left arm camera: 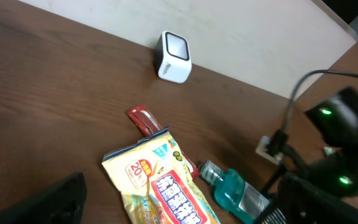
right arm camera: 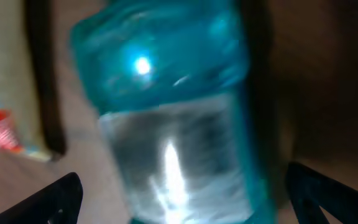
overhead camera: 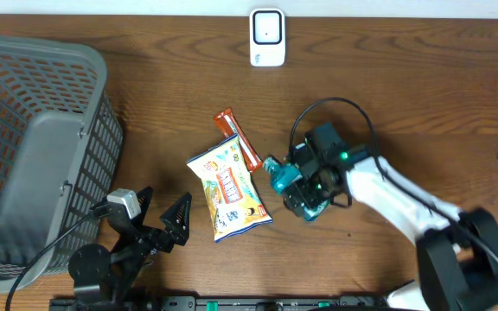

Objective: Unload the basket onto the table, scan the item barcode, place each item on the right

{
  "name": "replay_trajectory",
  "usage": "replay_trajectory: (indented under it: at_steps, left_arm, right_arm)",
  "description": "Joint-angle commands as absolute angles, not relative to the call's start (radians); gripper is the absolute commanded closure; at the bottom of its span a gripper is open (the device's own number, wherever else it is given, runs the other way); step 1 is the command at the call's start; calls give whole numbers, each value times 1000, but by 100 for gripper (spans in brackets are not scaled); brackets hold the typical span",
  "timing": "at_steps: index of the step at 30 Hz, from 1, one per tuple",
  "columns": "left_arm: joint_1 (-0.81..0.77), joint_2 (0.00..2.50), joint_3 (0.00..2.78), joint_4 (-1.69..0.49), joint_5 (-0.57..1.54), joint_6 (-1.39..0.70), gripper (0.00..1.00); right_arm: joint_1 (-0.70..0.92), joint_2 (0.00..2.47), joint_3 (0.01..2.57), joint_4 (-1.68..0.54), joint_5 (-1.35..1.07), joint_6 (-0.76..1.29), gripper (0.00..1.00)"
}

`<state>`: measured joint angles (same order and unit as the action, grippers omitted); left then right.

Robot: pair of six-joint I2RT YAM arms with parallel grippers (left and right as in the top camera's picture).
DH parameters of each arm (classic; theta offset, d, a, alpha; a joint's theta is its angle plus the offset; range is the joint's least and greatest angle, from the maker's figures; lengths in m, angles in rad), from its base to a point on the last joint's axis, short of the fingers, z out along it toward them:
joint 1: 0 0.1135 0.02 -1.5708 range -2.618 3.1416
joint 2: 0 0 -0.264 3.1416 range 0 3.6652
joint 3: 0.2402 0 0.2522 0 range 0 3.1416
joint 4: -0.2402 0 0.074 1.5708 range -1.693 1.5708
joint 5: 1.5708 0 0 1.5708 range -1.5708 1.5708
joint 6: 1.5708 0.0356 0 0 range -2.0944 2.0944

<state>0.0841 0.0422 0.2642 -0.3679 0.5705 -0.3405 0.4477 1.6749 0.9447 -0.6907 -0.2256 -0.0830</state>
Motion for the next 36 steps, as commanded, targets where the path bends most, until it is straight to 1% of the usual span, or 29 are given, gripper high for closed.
replay_trajectory:
  at_steps: [1,4,7,9,10,13,17,21,24,26,28,32,36]
  left_arm:
    - [88,37,263,-366,576,-338,2]
    - [88,37,263,-366,576,-338,2]
    - [88,37,263,-366,576,-338,2]
    - [88,37,263,-366,576,-338,2]
    - [88,37,263,-366,576,-338,2]
    - [88,37,263,-366,576,-338,2]
    - [88,37,263,-366,576,-338,2]
    - [88,37,263,-366,576,-338,2]
    - [88,37,263,-366,576,-338,2]
    - [88,37,263,-366,576,-338,2]
    - [88,37,263,-366,576,-338,2]
    - [88,37,263,-366,576,-338,2]
    - [88,37,263,-366,576,-338,2]
  right_arm:
    - [404,1739,1024,-719,-258,-161,1]
    - [393,1789,1032,-754,-334,-208,2]
    - [396,1831,1032,-792,-354,-219,8]
    - [401,1844,1032,-810,-355,-218,10]
    - [407,1848,1032,-820,-354,-218,12]
    - [426,1859,1032,-820,-350,-218,23]
    - [440,1868,1024,-820,-337,-218,39]
    - [442,1868,998,-819,-319,-214,67]
    - [442,1868,998,-803,-289,-197,85]
    - [442,1867,1003,-775,-186,-119,93]
    - [442,1867,1016,-768,-83,-52,99]
    - [442,1867,1076,-771,75,49,99]
    - [447,1867,1148,-760,106,72,99]
